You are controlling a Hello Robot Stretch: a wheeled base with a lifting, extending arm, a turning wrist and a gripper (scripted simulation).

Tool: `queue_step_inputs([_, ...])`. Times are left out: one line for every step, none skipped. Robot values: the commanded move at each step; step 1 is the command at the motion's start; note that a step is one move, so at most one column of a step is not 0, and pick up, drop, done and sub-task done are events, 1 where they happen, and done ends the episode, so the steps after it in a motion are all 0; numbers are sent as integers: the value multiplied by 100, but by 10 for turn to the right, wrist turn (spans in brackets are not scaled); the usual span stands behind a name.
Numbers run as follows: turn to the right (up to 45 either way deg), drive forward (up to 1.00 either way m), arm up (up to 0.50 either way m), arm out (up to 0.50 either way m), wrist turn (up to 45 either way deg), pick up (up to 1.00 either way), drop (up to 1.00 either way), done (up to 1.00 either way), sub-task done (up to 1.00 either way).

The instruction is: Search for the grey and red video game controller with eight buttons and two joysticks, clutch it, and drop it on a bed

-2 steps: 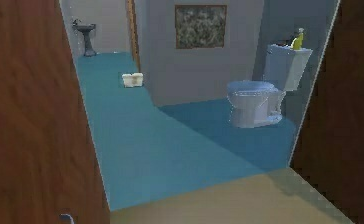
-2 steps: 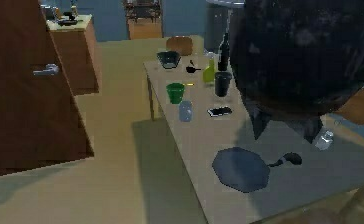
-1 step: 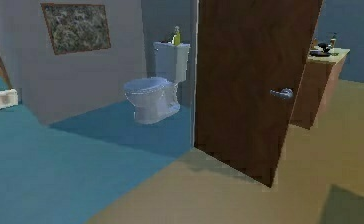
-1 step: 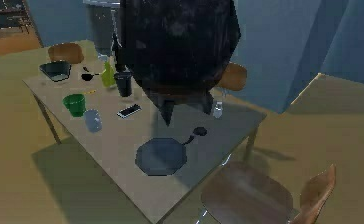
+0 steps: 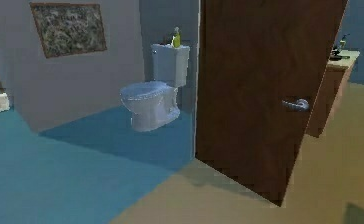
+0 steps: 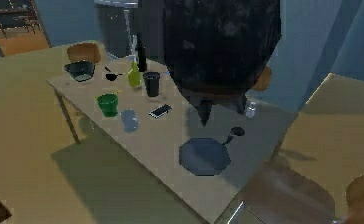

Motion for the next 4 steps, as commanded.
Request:
queue_step_inputs([210,0,0,0,0,0,0,0,0])
queue_step_inputs([0,20,0,0,0,0,0,0,0])
queue_step_inputs([-450,0,0,0,0,0,0,0,0])
queue_step_inputs([-270,0,0,0,0,0,0,0,0])
